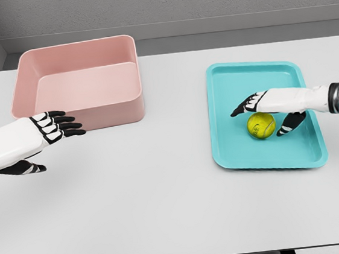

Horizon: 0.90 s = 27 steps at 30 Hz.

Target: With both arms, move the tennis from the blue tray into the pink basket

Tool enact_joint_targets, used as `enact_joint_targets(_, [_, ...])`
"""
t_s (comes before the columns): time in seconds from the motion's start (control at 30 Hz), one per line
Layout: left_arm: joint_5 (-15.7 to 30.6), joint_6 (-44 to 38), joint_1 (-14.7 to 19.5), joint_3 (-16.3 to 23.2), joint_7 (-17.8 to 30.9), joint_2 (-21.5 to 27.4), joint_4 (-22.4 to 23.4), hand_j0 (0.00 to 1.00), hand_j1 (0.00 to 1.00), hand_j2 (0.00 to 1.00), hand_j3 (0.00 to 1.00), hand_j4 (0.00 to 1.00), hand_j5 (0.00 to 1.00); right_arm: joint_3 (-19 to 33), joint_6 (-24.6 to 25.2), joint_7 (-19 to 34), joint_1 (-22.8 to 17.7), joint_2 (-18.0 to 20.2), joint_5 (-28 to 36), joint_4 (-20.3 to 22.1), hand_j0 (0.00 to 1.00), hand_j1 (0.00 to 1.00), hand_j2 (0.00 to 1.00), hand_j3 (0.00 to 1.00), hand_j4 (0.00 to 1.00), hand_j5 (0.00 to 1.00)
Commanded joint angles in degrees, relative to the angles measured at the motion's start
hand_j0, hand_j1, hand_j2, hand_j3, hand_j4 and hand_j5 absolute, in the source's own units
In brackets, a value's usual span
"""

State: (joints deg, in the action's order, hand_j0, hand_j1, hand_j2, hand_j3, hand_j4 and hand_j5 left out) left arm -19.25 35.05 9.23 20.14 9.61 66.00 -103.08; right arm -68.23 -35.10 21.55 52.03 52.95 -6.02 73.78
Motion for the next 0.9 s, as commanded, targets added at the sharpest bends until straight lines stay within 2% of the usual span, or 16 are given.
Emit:
enact_joint_targets(0.0, [0.44, -0.05, 0.0, -0.01, -0.03, 0.36, -0.01, 1.0, 1.0, 1.0, 1.0, 1.0, 1.0, -0.06, 0.1, -0.02, 0.0, -0.22, 0.31, -0.04, 0.99, 0.99, 0.99, 0.99, 0.99, 0.99])
enact_joint_targets(0.27, [0.35, -0.05, -0.35, -0.1, -0.03, 0.27, -0.1, 1.0, 1.0, 1.0, 1.0, 1.0, 1.0, -0.15, 0.1, -0.02, -0.88, -1.01, -0.84, 0.14, 0.97, 0.97, 0.97, 0.97, 0.97, 0.97])
enact_joint_targets(0.37, [0.44, -0.05, -0.35, -0.1, -0.03, 0.27, -0.1, 1.0, 1.0, 1.0, 1.0, 1.0, 1.0, -0.15, 0.1, -0.02, -0.97, -1.01, -1.63, -0.03, 0.93, 0.93, 0.93, 0.93, 0.93, 0.93])
enact_joint_targets(0.47, [0.44, -0.05, -0.44, -0.01, -0.03, 0.27, -0.1, 1.0, 1.0, 1.0, 1.0, 1.0, 1.0, -0.15, 0.1, -0.02, -0.88, -1.01, -2.33, -0.21, 0.84, 0.84, 0.84, 0.84, 0.84, 0.84])
enact_joint_targets(0.6, [0.44, -0.05, -0.44, -0.1, -0.03, 0.27, -0.01, 1.0, 1.0, 1.0, 1.0, 1.0, 1.0, -0.15, 0.1, -0.02, -1.05, -0.83, -2.42, -0.21, 0.82, 0.82, 0.82, 0.82, 0.82, 0.82])
enact_joint_targets(0.87, [0.44, -0.05, -0.53, -0.01, -0.03, 0.27, -0.01, 1.0, 1.0, 1.0, 1.0, 1.0, 1.0, -0.15, 0.1, 0.07, -1.32, -0.83, -3.21, -0.21, 0.68, 0.68, 0.68, 0.68, 0.68, 0.68])
